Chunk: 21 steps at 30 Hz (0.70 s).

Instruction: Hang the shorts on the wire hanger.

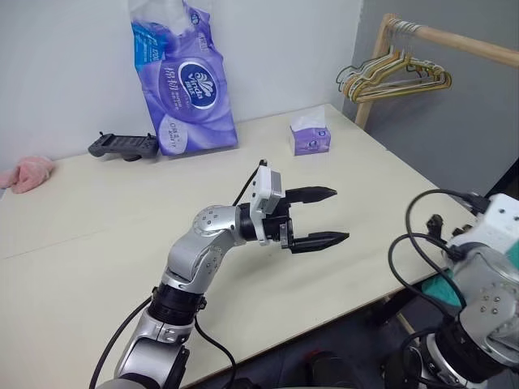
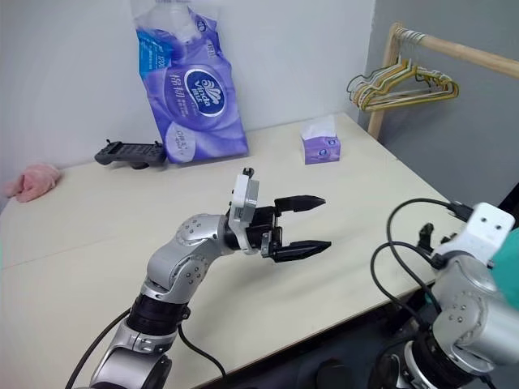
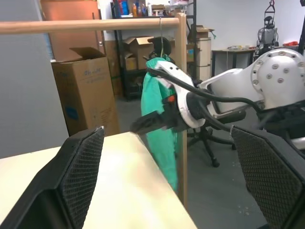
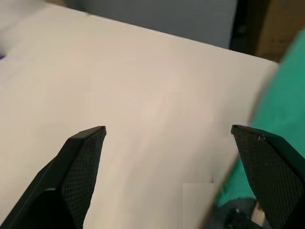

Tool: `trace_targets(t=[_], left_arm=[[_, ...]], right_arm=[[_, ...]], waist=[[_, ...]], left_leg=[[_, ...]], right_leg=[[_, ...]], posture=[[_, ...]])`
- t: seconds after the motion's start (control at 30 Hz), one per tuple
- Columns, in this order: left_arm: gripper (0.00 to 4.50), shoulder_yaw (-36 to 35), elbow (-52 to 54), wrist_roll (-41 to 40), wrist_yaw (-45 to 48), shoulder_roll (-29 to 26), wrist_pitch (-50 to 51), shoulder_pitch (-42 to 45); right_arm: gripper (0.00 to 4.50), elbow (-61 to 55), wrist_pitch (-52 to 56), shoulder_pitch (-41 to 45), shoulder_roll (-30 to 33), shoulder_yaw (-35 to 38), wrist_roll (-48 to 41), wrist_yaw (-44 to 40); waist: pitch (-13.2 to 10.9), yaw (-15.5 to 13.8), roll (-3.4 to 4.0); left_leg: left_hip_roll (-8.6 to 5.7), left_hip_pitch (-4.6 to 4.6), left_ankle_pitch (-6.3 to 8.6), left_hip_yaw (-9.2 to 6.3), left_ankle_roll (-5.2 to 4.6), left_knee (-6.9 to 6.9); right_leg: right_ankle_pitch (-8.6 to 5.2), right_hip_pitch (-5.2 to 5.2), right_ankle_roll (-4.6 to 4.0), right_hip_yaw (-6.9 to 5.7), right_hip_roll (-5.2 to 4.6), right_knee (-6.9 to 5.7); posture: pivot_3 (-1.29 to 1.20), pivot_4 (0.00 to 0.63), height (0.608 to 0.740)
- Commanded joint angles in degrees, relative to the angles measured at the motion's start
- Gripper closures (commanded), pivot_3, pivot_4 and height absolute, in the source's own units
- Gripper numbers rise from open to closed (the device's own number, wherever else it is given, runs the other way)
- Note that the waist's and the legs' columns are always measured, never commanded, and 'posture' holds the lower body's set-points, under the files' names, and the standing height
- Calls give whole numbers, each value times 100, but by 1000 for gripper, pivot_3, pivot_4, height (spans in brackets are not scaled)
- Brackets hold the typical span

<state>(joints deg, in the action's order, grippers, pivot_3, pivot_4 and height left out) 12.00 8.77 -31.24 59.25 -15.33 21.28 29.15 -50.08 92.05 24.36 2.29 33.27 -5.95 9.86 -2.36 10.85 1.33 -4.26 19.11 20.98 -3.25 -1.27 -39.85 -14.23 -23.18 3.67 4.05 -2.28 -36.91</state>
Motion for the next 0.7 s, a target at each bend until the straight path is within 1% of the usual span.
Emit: trace_targets(t=[0.03,0.1,0.17,0.23,0.3,0.4,0.47,0.53,0.63,0.7], left_arm=[[0,-133,179,12,-122,-44,-36,-19],[0,-205,211,42,-311,-57,-13,-66],[0,-292,232,97,-572,-60,1,-128],[0,-375,212,368,-1002,-62,-95,-246],[0,-445,119,828,-1631,-57,-193,-386],[0,-783,-49,1420,-2857,126,-221,-555],[0,-988,-121,1738,-3589,257,-156,-657],[0,-1201,-222,2098,-4306,338,-65,-800],[0,-1383,-167,2325,-4886,450,133,-1090],[0,-1524,10,2340,-5098,523,170,-1299]], right_arm=[[13,-93,45,259,260,-336,-146,-210],[13,38,17,326,760,-749,-282,-561],[13,227,-485,199,1014,-1078,-427,-926],[13,515,-1346,-128,1254,-1511,-422,-1215],[13,805,-2061,-285,1175,-1692,-468,-1405],[13,1290,-3144,-400,1219,-2170,-437,-1707],[13,1584,-3722,-487,1309,-2506,-293,-1811],[13,1948,-4245,-502,1193,-2770,-215,-1798],[13,2453,-5018,-493,1010,-3175,-65,-1814],[13,2752,-5491,-493,886,-3430,-8,-1894]], waist=[[0,11,0],[-2,23,-1],[-3,23,-6],[-5,11,-12],[-7,-3,-14],[-14,-29,-27],[-19,-109,-43],[-12,-191,-56],[-5,-364,-68],[-5,-545,-72]], left_leg=[[0,0,0,0,0,0],[-3,0,0,1,-1,-1],[-4,-2,0,1,-2,-1],[0,-5,0,-7,-1,1],[0,-5,-1,-12,1,3],[-4,-6,-4,-10,5,1],[-5,-8,-7,-10,10,0],[-4,-8,-10,-13,16,1],[-3,-8,-19,-22,33,6],[-4,-8,-21,-24,36,7]], right_leg=[[0,0,0,0,0,0],[0,1,0,2,0,0],[0,2,0,1,-1,0],[0,5,0,-3,5,-3],[-1,6,0,-6,7,-5],[0,6,0,0,6,-9],[4,5,-4,-1,5,-11],[6,3,-8,-5,6,-11],[8,-2,-12,-9,10,-15],[9,-5,-14,-12,10,-15]], posture=[[-248,43,740],[-241,41,740],[-218,37,740],[-196,34,740],[-175,29,740],[-137,21,740],[-118,17,740],[-64,10,740],[-15,3,740],[28,0,740]])
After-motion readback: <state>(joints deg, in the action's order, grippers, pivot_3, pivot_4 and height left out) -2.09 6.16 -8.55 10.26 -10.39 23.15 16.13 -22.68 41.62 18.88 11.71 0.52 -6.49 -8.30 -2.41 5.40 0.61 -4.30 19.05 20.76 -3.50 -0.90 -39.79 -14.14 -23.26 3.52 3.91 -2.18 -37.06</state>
